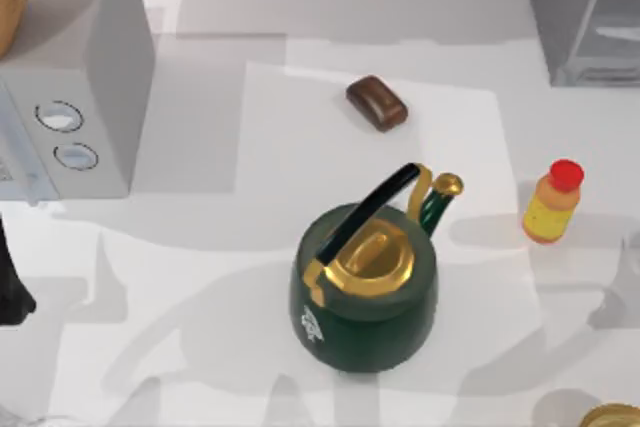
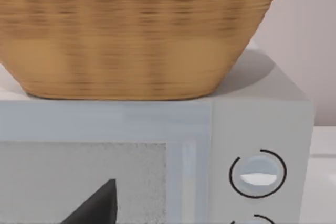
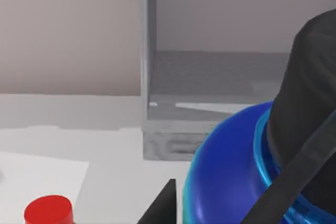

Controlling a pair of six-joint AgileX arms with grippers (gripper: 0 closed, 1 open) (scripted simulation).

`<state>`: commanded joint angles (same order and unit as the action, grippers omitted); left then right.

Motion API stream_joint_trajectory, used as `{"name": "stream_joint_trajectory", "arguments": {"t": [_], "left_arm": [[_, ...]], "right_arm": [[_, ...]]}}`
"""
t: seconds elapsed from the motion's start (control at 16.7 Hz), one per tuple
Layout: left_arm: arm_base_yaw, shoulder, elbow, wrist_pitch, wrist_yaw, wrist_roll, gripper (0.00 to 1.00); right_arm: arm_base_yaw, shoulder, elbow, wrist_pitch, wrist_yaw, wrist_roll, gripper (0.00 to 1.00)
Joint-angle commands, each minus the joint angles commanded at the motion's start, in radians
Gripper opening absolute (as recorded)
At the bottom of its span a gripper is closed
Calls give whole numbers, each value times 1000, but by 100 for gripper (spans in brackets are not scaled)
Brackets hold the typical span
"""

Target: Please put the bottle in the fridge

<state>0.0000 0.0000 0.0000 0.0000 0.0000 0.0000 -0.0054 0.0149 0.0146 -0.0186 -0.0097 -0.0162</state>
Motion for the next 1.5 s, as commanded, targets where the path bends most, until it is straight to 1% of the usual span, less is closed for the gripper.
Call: {"name": "stream_joint_trajectory", "arguments": {"t": [0.48,0.72,0.84,1.02,1.5], "left_arm": [[0,0,0,0,0,0,100],[0,0,0,0,0,0,100],[0,0,0,0,0,0,100],[0,0,0,0,0,0,100],[0,0,0,0,0,0,100]], "right_arm": [[0,0,-7,24,6,16,1],[-31,146,76,120,-9,23,1],[-57,283,147,201,-22,29,1],[-101,552,281,354,-48,36,1],[-208,1437,689,819,-152,35,1]]}}
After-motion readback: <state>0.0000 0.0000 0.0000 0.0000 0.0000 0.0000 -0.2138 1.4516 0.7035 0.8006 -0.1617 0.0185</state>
